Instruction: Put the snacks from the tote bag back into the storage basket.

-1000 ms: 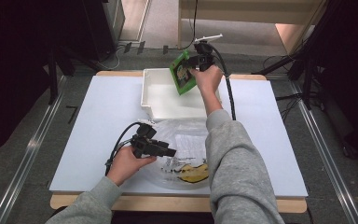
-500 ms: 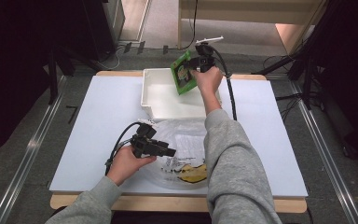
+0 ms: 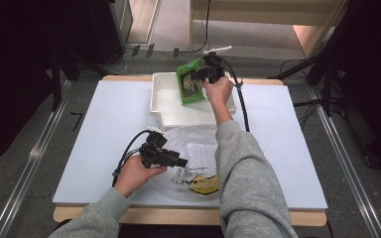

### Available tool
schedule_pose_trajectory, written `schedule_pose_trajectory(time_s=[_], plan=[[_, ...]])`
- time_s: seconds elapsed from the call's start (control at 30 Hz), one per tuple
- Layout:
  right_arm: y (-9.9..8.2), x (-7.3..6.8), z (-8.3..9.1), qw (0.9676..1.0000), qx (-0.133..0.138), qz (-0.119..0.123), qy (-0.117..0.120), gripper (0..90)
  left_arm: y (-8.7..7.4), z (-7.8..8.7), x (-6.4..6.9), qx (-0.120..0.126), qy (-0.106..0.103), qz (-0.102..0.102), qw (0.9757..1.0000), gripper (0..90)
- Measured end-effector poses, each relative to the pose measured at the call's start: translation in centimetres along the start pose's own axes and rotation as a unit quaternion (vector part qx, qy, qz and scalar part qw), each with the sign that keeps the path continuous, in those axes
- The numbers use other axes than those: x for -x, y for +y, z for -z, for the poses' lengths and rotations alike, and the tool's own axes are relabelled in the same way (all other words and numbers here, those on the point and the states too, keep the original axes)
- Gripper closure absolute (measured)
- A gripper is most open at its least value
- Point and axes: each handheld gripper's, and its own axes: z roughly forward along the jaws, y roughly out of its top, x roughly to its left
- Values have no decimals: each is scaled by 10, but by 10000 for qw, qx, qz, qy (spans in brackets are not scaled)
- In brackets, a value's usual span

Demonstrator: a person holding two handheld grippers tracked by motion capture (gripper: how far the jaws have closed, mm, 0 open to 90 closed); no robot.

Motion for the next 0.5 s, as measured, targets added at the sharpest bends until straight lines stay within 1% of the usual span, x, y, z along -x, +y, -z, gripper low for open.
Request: schedule_pose_trajectory(time_s=[0.07, 0.13, 0.23, 0.27, 0.3, 0.4, 0.5], plan=[[-2, 1, -3, 9999, -29, -60, 80, 726, 0, 0, 0, -9, 4, -2, 10000, 437], [-3, 1, -5, 9999, -49, -88, 73, 706, 0, 0, 0, -10, 8, -9, 10000, 438], [-3, 3, -7, 9999, -111, -105, -49, 642, 0, 0, 0, -15, 22, 0, 10000, 438], [-4, 3, -8, 9998, -119, -114, -70, 637, 0, 0, -1, -13, 22, 4, 10000, 438], [-4, 4, -8, 9998, -118, -106, -95, 630, 0, 0, -1, -9, 26, 6, 10000, 437], [-4, 6, -10, 9997, -97, -104, -183, 574, 0, -1, -1, 2, 16, 18, 10000, 438], [-5, 8, -12, 9995, -107, -173, -253, 532, 0, -1, -1, -3, 15, 18, 10000, 438]])
